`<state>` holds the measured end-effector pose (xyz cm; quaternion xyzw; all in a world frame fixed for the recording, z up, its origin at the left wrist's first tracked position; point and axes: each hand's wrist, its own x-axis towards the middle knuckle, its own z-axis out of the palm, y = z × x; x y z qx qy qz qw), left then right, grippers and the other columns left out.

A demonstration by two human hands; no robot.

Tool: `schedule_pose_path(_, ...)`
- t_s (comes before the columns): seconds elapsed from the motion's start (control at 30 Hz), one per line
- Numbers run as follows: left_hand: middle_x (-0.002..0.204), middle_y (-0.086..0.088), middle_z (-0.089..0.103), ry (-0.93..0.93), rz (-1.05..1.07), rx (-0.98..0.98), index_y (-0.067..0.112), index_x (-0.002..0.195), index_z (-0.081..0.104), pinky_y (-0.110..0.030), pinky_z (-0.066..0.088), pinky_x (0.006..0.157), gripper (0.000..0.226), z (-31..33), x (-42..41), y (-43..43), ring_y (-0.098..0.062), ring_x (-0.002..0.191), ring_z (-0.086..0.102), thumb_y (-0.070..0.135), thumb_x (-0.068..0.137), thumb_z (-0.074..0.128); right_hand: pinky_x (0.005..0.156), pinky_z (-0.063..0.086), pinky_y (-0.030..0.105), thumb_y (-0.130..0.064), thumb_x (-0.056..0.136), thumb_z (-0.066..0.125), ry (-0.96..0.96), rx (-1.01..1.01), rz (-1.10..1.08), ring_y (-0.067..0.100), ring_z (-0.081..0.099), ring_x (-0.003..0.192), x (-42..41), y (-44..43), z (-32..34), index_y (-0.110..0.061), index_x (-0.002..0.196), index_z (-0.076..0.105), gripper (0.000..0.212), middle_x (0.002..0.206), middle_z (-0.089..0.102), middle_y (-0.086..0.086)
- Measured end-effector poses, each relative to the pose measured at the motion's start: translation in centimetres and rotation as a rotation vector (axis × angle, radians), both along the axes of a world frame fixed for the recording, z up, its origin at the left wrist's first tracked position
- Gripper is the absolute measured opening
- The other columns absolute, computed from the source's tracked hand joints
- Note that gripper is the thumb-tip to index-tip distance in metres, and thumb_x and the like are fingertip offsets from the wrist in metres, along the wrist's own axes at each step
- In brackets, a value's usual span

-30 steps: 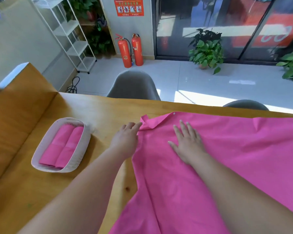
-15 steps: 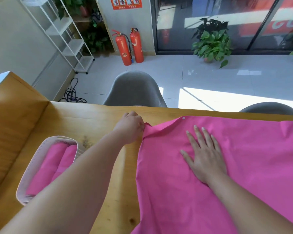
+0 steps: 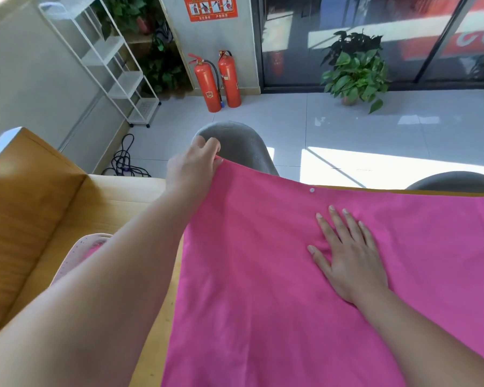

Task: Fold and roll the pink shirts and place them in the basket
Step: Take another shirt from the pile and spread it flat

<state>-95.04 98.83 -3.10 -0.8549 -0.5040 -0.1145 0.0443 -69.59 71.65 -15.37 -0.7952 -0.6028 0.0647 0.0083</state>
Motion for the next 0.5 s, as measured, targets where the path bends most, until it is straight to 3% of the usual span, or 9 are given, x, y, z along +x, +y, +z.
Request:
schedule_pose_path(0.07,0.117,-0.007,0.051,-0.004,0.062,0.064,0.021,0.123,0.058,-0.046,0.047,0.081,0.026,-1.9,0.5,-1.7,-0.033,0.099,0.054,0.027,0.099,0.065,0.132,0.009,0.049,-0.076,0.103,0.008,-0.014,-0.013,-0.002,0.021,-0.007,0.164,0.1,0.2,0.0,-0.036,0.169,0.002,0.077,0.178,-0.004,-0.003)
schedule_pose_path(0.13,0.135,-0.009,0.047,-0.048,0.083,0.007,0.021,0.135,0.054,-0.047,0.044,0.101,0.039,-5.1,1.0,-5.0,-0.034,0.120,0.049,0.028,0.097,0.062,0.132,0.009,0.050,-0.076,0.103,0.009,-0.016,-0.024,-0.007,0.022,-0.006,0.164,0.3,0.5,0.0,-0.035,0.170,0.004,0.078,0.178,-0.003,-0.003)
schedule_pose_path(0.2,0.161,-0.012,0.037,-0.028,0.030,-0.172,0.021,0.153,0.043,-0.050,0.034,0.120,0.054,-9.0,0.7,-9.1,-0.036,0.147,0.036,0.044,0.105,0.049,0.132,0.008,0.050,-0.077,0.103,0.007,-0.004,-0.028,-0.019,0.022,-0.008,0.164,0.4,0.7,-0.1,-0.036,0.169,0.004,0.078,0.178,-0.005,-0.003)
schedule_pose_path(0.27,0.177,-0.009,0.010,0.066,0.002,-0.307,0.026,0.168,0.021,-0.049,0.014,0.131,0.072,-12.1,-0.1,-11.9,-0.029,0.164,0.005,0.066,0.108,0.026,0.132,0.007,0.050,-0.078,0.102,0.007,-0.003,-0.023,-0.030,0.021,-0.010,0.163,0.7,1.0,-0.2,-0.037,0.169,0.001,0.078,0.178,-0.008,-0.004)
schedule_pose_path(0.33,0.178,-0.004,-0.006,0.092,0.027,-0.313,0.030,0.170,0.005,-0.048,0.002,0.133,0.080,-13.7,-0.8,-12.0,-0.021,0.163,-0.014,0.075,0.105,0.014,0.132,0.006,0.050,-0.079,0.101,0.005,-0.018,-0.025,-0.025,0.021,-0.014,0.163,0.9,1.3,-0.3,-0.038,0.168,-0.003,0.079,0.177,-0.012,-0.004)
schedule_pose_path(0.5,0.178,-0.006,-0.011,0.103,0.115,-0.280,0.032,0.170,0.001,-0.052,-0.002,0.132,0.090,-13.6,-0.1,-9.3,-0.026,0.162,-0.018,0.085,0.097,0.011,0.132,0.004,0.050,-0.080,0.100,0.001,-0.034,-0.024,-0.007,0.020,-0.022,0.161,1.5,2.4,-0.4,-0.039,0.166,-0.013,0.080,0.175,-0.021,-0.005)
